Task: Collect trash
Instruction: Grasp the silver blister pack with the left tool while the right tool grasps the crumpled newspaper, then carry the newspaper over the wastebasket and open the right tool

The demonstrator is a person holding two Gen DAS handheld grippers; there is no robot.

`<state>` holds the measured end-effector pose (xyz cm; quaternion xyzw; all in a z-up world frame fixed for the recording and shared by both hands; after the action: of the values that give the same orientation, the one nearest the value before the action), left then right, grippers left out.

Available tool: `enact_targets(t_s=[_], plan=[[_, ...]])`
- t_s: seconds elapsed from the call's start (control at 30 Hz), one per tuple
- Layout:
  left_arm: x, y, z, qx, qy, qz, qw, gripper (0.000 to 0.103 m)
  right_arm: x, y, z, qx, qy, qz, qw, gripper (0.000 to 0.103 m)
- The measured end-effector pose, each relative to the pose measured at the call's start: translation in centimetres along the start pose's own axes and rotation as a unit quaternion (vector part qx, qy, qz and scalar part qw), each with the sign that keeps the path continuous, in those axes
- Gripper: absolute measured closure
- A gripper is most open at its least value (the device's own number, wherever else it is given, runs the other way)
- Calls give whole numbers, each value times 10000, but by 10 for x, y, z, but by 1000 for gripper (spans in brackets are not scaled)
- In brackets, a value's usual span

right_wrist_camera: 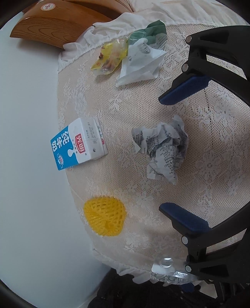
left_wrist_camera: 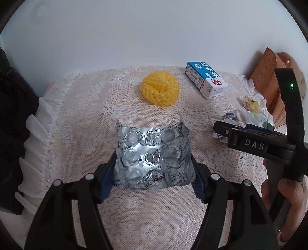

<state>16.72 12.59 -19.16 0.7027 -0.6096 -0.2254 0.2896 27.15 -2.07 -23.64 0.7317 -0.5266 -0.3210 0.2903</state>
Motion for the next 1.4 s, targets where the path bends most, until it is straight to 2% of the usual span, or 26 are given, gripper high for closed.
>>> enact_targets(t_s=[0.13, 0.2, 0.23, 0.27, 0.33, 0.47, 0.57, 0.8, 0.93, 1.1, 1.27, 1.4], plan=[[-1, -1, 1, -5, -124, -19, 9999, 38, -3, -8, 0, -43, 118, 61, 9999, 5], [0, 0, 0, 22, -208, -41, 9998, 38, -5, -12, 1, -121, 158, -10, 9998, 20], [0, 2, -1, 47, -247, -49, 9997, 38, -6, -13, 2, -170, 158, -62, 9997, 38], [0, 5, -2, 78, -281, -55, 9996, 38, -6, -12, 1, -155, 162, -74, 9997, 47], [3, 11, -5, 141, -336, -42, 9993, 38, -6, -4, 1, -104, 233, -45, 9997, 53], [14, 31, -9, 272, -410, 81, 9988, 38, 1, 28, 4, 104, 322, 49, 9994, 53], [32, 53, -5, 363, -564, 245, 9974, 38, 14, 72, 13, 357, 275, 158, 9989, 53], [98, 107, 38, 233, -977, 1079, 9891, 38, 61, 174, 70, 662, -144, 457, 9967, 53], [147, 134, 80, 43, -1343, 1642, 9772, 38, 97, 234, 127, 669, -544, 800, 9931, 53], [208, 161, 131, -189, -1962, 2175, 9559, 38, 141, 293, 202, 584, -1208, 1302, 9824, 52], [262, 189, 173, -257, -2594, 2618, 9293, 38, 179, 335, 279, 446, -2225, 1669, 9595, 52], [300, 211, 200, -292, -2926, 2950, 9091, 38, 198, 362, 307, 544, -2504, 1916, 9474, 52]])
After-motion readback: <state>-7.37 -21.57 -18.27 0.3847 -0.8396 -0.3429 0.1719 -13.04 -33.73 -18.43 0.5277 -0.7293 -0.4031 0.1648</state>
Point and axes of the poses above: each gripper's, at about its wrist camera, not at the fingertips, and y roughly against the way its jaws point, x to its right, z to its underside, the point moved 6 cm from there along -y, roughly the way its jaws point, and after that the axes turned 14 degrees about x, right-handed, at the moved point
